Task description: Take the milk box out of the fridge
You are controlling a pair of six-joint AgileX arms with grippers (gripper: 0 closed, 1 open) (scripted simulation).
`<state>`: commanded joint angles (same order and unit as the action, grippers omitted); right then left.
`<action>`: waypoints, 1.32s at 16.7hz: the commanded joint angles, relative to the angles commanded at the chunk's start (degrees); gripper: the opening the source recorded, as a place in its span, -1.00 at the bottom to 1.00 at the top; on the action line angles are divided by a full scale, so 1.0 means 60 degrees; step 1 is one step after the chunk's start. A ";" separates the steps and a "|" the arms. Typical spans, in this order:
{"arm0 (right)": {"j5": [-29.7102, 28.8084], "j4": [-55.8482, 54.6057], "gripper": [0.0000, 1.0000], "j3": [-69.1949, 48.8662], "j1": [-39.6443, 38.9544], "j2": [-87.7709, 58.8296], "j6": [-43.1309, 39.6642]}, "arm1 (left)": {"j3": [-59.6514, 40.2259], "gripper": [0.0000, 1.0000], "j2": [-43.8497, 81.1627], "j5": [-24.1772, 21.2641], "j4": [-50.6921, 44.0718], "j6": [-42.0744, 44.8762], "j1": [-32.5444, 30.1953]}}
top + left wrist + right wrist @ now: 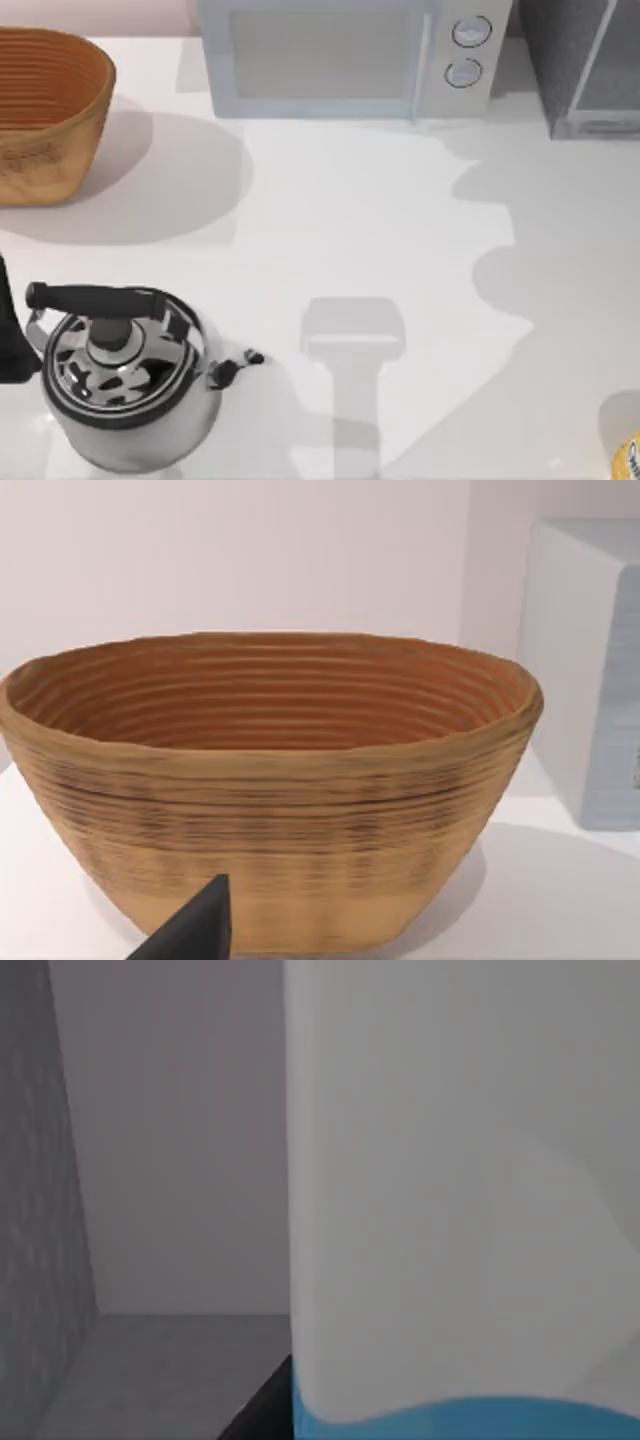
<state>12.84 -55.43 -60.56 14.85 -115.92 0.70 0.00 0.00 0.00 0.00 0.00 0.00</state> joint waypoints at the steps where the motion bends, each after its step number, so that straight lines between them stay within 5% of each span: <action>1: 0.0035 -0.0086 -1.00 0.0607 0.0052 0.0188 0.0010 | 0.0000 1.00 0.0000 0.0000 0.0000 0.0000 0.0000; 13: 0.0268 -0.0708 -1.00 0.2356 0.0182 0.1581 0.0019 | 0.0000 1.00 0.0000 0.0000 0.0000 0.0000 0.0000; 22: -0.0468 0.2311 -1.00 0.4699 -0.0633 0.7002 -0.0067 | 0.0000 1.00 0.0000 0.0000 0.0000 0.0000 0.0000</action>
<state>10.03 -41.56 -32.36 11.05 -73.91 0.30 0.00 0.00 0.00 0.00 0.00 0.00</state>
